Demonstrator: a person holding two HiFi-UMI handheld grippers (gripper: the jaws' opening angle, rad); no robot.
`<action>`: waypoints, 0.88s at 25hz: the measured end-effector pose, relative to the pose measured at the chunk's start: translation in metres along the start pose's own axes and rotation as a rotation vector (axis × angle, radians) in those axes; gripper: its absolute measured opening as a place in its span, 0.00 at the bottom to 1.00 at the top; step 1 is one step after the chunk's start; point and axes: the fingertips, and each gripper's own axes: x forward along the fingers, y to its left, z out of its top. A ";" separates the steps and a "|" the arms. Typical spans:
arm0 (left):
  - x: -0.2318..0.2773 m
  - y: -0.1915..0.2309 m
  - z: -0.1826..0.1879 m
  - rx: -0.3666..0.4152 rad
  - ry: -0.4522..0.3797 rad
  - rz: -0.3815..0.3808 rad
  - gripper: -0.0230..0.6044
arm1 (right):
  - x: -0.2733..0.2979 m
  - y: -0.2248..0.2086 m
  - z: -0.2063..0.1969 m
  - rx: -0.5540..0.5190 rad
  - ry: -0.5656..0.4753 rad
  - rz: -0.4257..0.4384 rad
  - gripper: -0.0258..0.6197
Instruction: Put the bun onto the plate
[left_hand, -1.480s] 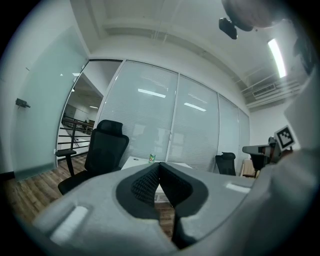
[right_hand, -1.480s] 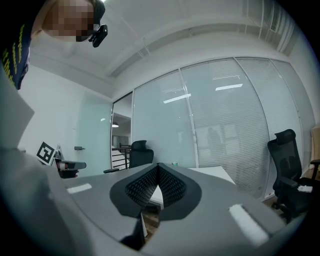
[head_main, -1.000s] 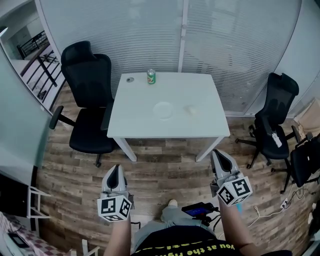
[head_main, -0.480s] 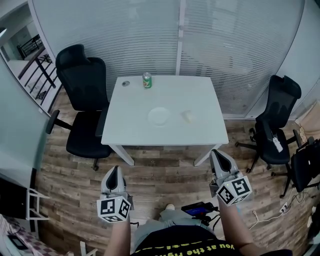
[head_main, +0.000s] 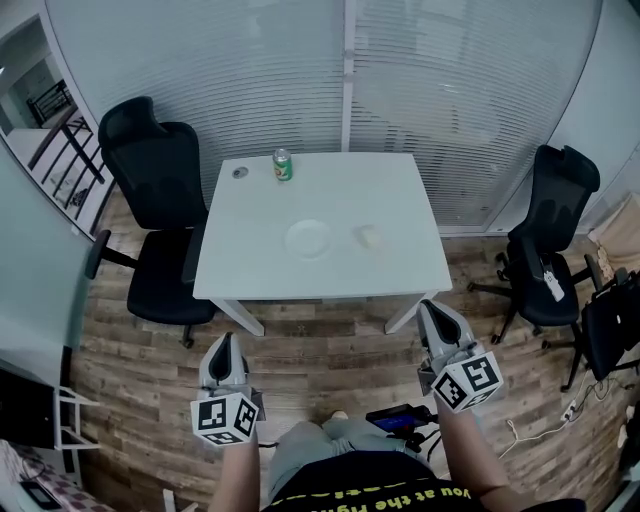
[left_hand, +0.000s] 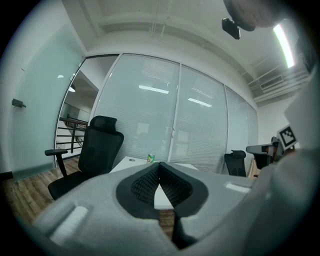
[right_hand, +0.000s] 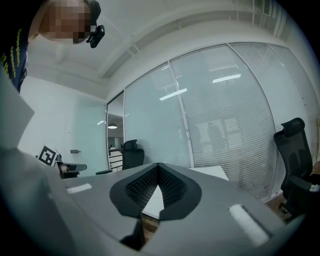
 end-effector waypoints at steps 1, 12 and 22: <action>0.002 0.000 0.000 0.001 0.000 0.000 0.04 | 0.000 -0.002 -0.001 0.002 0.000 -0.001 0.05; 0.017 -0.012 -0.001 0.001 0.008 -0.017 0.04 | 0.002 -0.014 -0.002 0.001 0.016 -0.001 0.05; 0.038 -0.005 -0.002 -0.007 0.016 -0.023 0.04 | 0.021 -0.022 -0.004 -0.002 0.023 -0.004 0.05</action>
